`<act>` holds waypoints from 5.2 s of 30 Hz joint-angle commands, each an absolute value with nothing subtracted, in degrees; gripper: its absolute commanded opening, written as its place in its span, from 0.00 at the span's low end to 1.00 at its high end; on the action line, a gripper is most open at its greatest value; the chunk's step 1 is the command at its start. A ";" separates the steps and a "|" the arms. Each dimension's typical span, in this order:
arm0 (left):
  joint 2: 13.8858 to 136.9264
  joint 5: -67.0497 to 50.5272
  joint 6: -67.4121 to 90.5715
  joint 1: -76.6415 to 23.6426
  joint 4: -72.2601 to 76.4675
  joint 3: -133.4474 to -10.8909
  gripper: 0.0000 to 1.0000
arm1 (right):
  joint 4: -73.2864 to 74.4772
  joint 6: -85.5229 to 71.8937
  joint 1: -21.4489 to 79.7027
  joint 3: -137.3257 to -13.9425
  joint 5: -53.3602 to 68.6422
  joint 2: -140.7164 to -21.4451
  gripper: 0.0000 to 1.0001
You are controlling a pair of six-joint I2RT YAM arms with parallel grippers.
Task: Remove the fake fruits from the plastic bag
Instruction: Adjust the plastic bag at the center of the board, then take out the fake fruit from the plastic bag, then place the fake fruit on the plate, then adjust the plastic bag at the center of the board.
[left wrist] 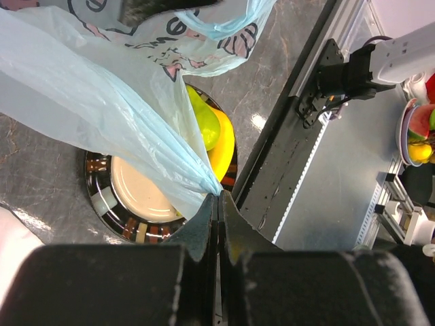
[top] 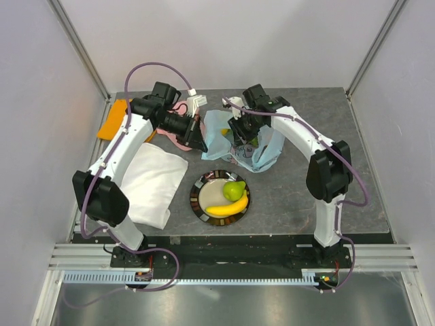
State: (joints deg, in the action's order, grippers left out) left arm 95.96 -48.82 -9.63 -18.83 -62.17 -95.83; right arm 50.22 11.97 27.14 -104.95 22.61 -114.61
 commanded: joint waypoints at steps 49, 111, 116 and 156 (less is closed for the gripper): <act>103.80 -52.65 -13.71 -22.59 -62.32 -101.07 0.02 | 39.56 12.48 14.41 -96.80 8.59 -109.54 0.48; 105.12 -58.01 1.50 -11.78 -55.02 -104.33 0.02 | 39.81 22.06 47.20 -90.88 10.12 -116.80 0.49; 105.12 -57.83 1.23 -11.78 -55.11 -104.41 0.02 | 41.40 22.59 47.11 -91.32 9.49 -116.46 0.50; 103.00 -53.52 -4.93 -11.87 -58.19 -100.80 0.02 | 54.18 16.40 23.64 -95.28 38.49 -96.69 0.95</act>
